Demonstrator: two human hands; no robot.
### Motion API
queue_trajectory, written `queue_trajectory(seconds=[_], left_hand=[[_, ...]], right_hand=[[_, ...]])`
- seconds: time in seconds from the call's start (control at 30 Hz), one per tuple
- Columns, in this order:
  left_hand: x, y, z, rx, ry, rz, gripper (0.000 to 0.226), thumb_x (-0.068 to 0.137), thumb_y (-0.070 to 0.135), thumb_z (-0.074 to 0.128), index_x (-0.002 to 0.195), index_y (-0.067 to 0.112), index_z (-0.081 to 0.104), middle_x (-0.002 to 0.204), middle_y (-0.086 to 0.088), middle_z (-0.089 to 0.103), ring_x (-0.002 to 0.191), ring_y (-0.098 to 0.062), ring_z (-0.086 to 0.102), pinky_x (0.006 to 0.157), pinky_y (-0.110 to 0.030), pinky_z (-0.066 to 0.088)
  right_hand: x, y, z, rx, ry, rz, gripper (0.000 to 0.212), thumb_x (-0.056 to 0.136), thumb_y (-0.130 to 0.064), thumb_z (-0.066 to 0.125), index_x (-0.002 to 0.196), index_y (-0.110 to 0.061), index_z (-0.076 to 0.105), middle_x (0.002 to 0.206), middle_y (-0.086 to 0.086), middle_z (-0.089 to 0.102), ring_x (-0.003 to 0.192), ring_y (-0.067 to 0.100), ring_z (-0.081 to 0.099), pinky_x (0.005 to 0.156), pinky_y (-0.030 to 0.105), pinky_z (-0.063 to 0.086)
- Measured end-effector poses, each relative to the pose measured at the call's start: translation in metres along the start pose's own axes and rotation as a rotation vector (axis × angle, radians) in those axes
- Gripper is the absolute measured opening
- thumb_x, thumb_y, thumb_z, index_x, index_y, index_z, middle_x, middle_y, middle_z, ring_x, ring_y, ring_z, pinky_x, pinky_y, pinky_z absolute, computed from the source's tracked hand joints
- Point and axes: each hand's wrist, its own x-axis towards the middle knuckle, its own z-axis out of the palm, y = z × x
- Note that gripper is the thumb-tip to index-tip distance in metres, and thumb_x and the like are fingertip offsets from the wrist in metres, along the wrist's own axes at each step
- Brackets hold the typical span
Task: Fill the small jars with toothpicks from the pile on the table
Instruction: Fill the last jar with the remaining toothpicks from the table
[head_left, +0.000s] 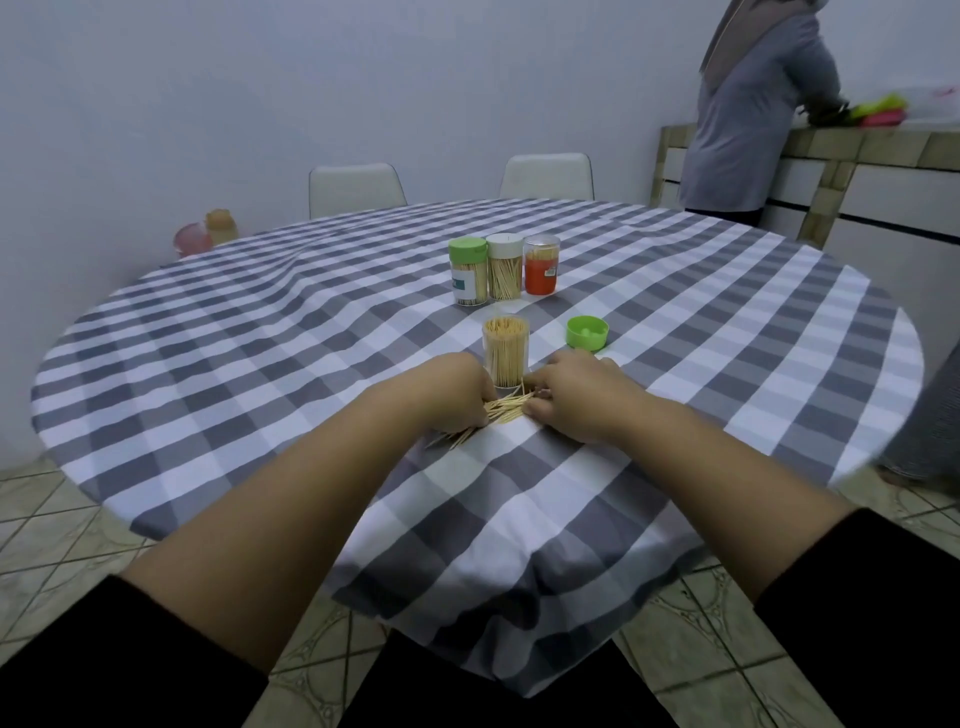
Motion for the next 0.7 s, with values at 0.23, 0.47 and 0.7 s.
queue_trajectory(seconds=[0.23,0.47,0.7], left_hand=[[-0.004,0.013,0.004,0.241,0.102,-0.125,0.029,0.093,0.015,0.055,0.12,0.003,0.056,0.094,-0.009,0.054,0.091,-0.023,0.054,0.08,-0.029,0.044],[-0.003,0.02,0.009,0.262,0.094,-0.165,0.029,0.09,0.012,0.06,0.118,0.005,0.057,0.088,-0.006,0.048,0.087,-0.022,0.051,0.086,-0.031,0.048],[-0.007,0.004,0.009,0.262,0.143,-0.119,0.027,0.093,0.017,0.057,0.117,0.006,0.06,0.074,-0.002,0.043,0.08,-0.018,0.049,0.075,-0.025,0.044]], right_hand=[[-0.004,-0.006,0.005,-0.038,0.144,-0.266,0.053,0.093,-0.017,0.046,0.143,-0.031,0.035,0.142,-0.006,0.042,0.127,0.018,0.033,0.1,0.038,0.029],[0.001,-0.005,0.016,-0.188,0.181,-0.24,0.04,0.097,-0.019,0.037,0.135,-0.026,0.048,0.127,0.001,0.05,0.118,0.022,0.039,0.095,0.036,0.033],[-0.001,-0.001,0.017,-0.185,0.256,-0.206,0.03,0.098,-0.018,0.035,0.118,-0.016,0.057,0.118,0.003,0.058,0.112,0.021,0.047,0.093,0.031,0.037]])
